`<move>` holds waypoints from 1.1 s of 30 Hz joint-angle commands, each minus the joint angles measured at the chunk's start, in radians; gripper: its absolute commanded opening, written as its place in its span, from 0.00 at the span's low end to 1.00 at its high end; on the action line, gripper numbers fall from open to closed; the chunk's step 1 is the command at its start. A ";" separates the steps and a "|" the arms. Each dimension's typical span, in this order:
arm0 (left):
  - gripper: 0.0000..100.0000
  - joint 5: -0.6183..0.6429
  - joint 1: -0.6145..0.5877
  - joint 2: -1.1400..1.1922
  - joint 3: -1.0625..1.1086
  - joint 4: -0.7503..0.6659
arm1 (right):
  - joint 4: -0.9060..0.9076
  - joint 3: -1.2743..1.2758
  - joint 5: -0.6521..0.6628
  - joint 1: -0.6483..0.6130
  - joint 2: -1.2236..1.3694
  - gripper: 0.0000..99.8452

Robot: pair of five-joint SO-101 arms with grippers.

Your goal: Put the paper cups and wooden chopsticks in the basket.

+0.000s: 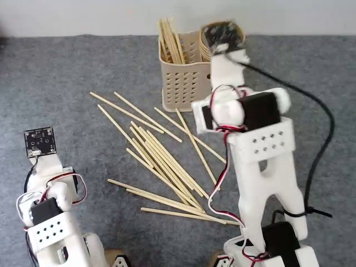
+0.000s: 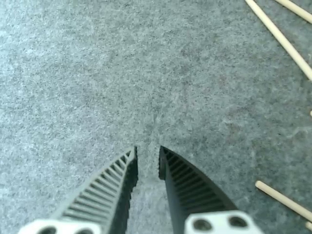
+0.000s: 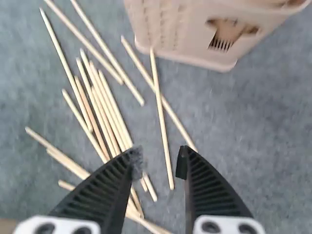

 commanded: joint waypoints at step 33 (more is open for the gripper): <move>0.07 0.005 0.008 -0.014 0.007 -0.021 | -0.579 0.423 0.101 -0.245 0.544 0.29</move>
